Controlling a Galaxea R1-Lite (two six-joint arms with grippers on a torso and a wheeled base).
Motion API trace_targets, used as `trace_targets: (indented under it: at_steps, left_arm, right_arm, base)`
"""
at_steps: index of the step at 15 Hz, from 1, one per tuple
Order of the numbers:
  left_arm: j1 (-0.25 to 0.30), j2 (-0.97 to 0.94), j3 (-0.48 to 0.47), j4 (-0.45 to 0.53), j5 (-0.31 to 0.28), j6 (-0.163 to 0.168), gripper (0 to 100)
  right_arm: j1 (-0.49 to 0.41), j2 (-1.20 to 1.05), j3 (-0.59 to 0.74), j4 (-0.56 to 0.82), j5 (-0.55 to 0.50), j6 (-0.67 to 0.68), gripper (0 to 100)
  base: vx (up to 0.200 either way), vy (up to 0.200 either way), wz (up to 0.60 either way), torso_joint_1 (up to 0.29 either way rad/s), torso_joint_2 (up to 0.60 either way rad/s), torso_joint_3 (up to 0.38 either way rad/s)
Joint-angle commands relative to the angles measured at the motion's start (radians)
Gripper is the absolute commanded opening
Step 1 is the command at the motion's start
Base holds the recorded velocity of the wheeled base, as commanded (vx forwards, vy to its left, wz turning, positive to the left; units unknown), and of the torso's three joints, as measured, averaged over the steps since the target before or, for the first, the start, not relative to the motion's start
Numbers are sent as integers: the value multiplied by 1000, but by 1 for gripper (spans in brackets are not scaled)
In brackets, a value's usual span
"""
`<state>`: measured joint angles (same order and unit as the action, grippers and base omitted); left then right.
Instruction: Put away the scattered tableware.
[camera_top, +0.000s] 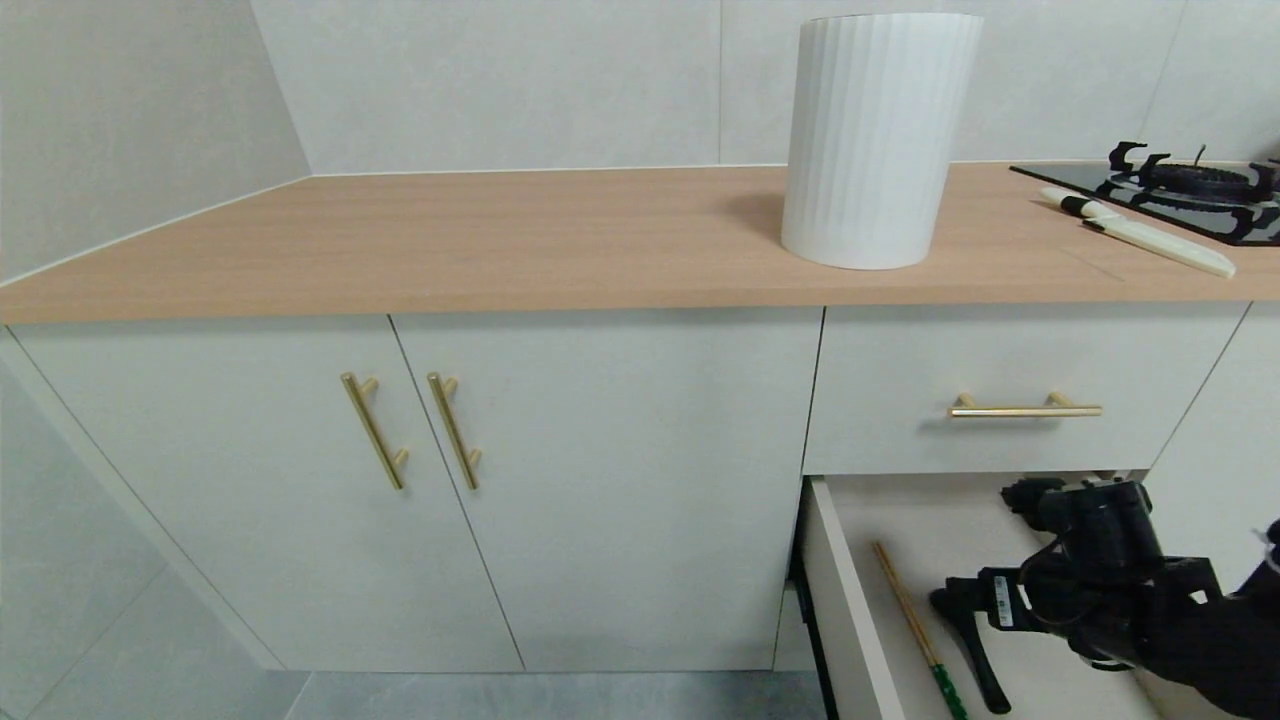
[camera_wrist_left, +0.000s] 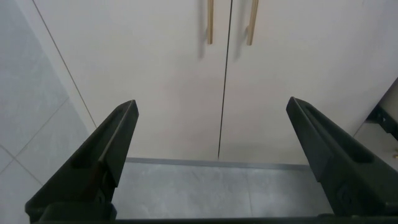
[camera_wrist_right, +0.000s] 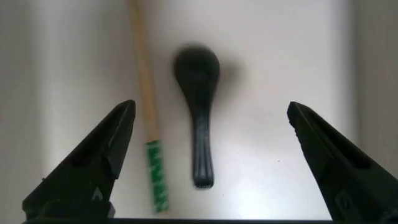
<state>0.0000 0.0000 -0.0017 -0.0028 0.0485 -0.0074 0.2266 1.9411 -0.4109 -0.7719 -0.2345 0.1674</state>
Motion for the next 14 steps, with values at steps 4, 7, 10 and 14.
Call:
trace_targets:
  at_steps: [4,7,10,14]
  left_arm:
    - [0,0,0,0,1,0,100]
    - [0,0,0,0,1,0,100]
    - [0,0,0,0,1,1,100]
    - [0,0,0,0,1,0,100]
  right_arm:
    - [100,-686,17,494,-3,1,100]
    - [131,-849,47,652,-6,3,100]
    - [143,-942,93,686,-6,4,100]
    - [143,-959,118,692,-5,4,100]
  base:
    - [0,0,0,0,0,0]
    - [0,0,0,0,0,0]
    - [0,0,0,0,0,0]
    - [-100,0,0,1,1,2]
